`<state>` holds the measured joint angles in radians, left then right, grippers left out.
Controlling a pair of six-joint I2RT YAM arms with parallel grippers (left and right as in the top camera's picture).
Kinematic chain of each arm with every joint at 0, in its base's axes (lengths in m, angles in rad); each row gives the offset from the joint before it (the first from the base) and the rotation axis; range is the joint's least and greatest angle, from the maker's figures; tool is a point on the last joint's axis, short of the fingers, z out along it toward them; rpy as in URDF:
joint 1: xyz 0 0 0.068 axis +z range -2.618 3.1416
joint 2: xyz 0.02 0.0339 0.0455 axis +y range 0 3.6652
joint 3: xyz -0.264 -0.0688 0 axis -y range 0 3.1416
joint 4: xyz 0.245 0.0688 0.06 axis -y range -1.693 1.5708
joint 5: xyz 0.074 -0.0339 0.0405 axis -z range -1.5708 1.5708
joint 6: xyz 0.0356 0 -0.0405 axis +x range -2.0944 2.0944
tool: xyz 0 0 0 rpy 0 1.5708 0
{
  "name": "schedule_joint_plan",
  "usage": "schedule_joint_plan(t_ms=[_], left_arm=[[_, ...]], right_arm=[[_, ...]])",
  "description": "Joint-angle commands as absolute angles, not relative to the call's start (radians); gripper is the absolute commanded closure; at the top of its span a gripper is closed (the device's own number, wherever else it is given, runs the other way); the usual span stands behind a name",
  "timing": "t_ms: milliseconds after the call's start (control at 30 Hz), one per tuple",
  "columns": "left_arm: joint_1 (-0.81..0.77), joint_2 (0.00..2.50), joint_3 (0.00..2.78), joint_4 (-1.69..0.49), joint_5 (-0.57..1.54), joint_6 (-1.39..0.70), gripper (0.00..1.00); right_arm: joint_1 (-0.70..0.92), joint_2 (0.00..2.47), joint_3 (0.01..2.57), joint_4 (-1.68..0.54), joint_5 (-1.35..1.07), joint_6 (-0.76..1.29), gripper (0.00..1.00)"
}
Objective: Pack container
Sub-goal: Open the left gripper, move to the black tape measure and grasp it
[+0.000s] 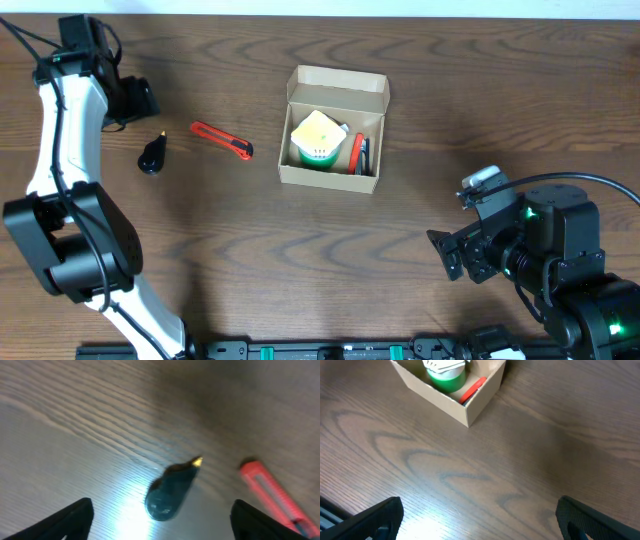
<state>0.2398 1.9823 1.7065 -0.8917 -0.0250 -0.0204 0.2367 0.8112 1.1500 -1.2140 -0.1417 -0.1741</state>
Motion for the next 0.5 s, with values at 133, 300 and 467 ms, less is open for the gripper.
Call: schedule_joint_plan(t_ms=[133,300,467], left_arm=[[0.233,2.055,1.695,-0.914,0.001,0.309,0.05],[0.231,2.114,1.695,-0.936,0.002,0.406,0.05],[0.23,2.178,1.695,-0.933,0.001,0.473,0.04]], right_arm=[[0.228,0.812,1.15,-1.216,-0.147,-0.188,0.01],[0.228,0.812,1.15,-1.216,-0.147,-0.188,0.01],[0.228,0.812,1.15,-1.216,-0.147,-0.188,0.01]])
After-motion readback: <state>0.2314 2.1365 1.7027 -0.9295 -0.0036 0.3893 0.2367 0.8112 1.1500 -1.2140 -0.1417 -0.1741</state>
